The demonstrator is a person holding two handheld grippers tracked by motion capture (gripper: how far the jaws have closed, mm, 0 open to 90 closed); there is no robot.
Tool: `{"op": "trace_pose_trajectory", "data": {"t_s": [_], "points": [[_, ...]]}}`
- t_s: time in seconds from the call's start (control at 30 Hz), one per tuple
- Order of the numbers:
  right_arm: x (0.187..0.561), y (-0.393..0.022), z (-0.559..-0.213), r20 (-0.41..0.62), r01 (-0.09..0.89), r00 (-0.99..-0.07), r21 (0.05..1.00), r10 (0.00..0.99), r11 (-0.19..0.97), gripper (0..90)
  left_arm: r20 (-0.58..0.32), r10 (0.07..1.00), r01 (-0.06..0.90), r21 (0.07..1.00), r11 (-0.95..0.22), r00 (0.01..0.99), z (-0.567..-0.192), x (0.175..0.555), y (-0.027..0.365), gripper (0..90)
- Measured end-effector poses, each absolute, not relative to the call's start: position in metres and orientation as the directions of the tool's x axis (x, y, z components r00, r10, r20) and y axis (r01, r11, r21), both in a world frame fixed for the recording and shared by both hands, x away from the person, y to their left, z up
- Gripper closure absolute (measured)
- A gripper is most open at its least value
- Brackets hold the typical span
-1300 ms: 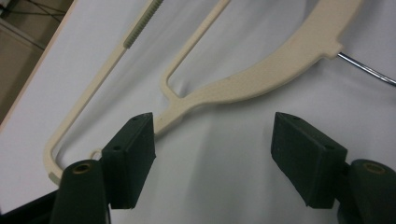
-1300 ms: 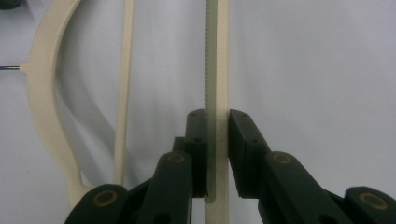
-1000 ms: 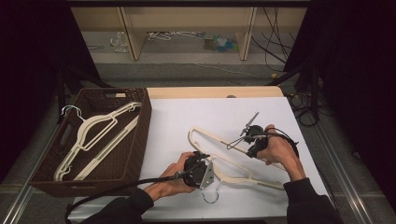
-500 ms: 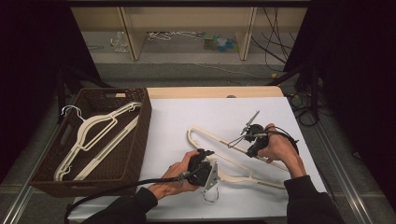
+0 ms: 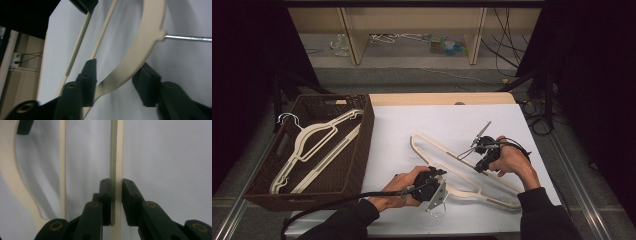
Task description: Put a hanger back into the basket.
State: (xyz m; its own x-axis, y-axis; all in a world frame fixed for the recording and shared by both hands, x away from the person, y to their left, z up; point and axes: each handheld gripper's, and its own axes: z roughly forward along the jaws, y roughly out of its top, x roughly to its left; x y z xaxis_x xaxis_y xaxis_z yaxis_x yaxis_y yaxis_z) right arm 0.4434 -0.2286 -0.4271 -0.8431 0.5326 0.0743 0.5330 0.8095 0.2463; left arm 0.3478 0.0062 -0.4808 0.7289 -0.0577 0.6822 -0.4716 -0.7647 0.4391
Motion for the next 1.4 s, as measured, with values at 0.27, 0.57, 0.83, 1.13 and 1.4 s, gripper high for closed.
{"op": "trace_pose_trajectory", "data": {"t_s": [0.27,0.57,0.83,1.13,1.4], "points": [[0.443,-0.225,-0.432,0.139,0.526,-0.850,0.268,0.508,0.807,79.1,0.668,-0.086,-0.499,0.458,-0.736,0.739,-0.468,0.348,0.009,74.9],[0.441,-0.225,-0.430,0.143,0.548,-0.836,0.259,0.530,0.795,78.5,0.669,-0.110,-0.511,0.440,-0.738,0.735,-0.463,0.348,0.009,78.2],[0.432,-0.236,-0.386,0.050,0.548,-0.814,0.401,0.579,0.735,56.9,0.633,-0.040,-0.437,0.485,-0.757,0.773,-0.446,0.352,0.013,78.7],[0.411,-0.257,-0.331,0.010,0.533,-0.750,0.602,0.662,0.594,41.4,0.485,0.200,-0.176,0.623,-0.762,0.851,-0.411,0.373,0.033,79.5],[0.399,-0.277,-0.314,-0.028,0.453,-0.725,0.733,0.688,0.507,32.2,0.337,0.362,0.019,0.708,-0.706,0.869,-0.393,0.387,0.050,79.7]]}}
